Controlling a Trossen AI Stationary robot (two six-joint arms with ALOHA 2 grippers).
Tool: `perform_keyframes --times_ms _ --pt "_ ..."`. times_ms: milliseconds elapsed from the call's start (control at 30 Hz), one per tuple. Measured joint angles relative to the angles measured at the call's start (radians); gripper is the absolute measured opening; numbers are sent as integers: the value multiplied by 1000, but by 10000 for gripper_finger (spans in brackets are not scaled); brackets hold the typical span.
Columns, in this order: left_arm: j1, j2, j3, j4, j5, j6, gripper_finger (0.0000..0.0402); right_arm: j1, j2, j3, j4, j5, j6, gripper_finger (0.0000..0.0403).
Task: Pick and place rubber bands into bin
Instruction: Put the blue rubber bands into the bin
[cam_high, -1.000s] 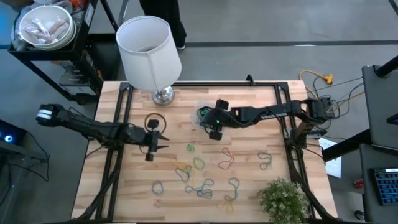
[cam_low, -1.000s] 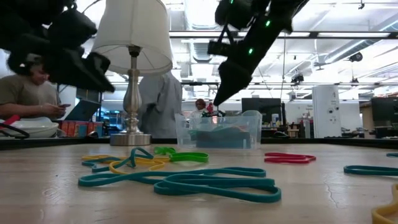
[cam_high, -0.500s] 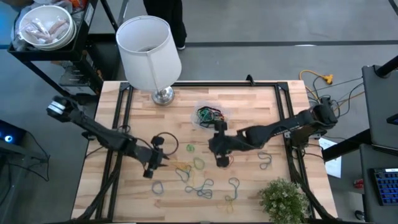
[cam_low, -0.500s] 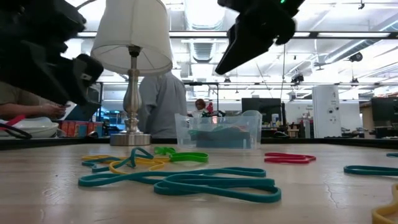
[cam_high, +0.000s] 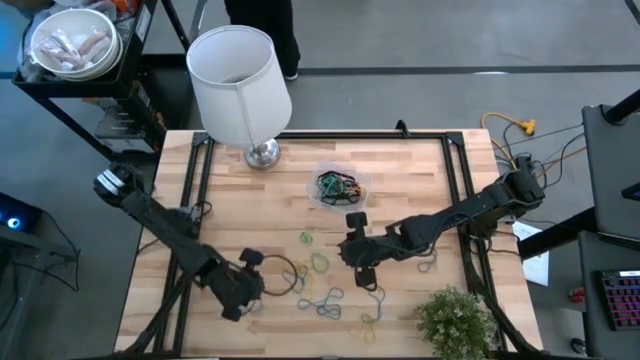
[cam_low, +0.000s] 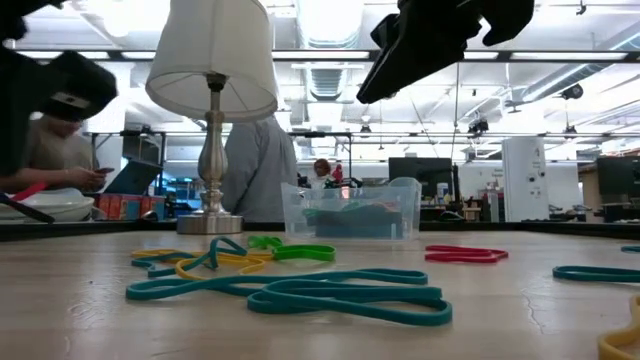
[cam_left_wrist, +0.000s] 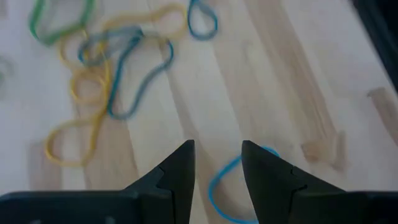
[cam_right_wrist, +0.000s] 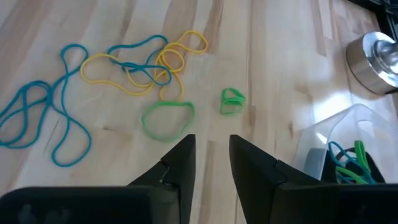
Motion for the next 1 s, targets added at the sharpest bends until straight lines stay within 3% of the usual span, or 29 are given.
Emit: perform_keyframes --times_ms 400,1000 --pt "-53 236 157 -277 1 -183 116 0 0 -1 0 0 30 75" --pt "-47 241 134 -282 78 -290 115 0 0 -1 2 -1 51 73"
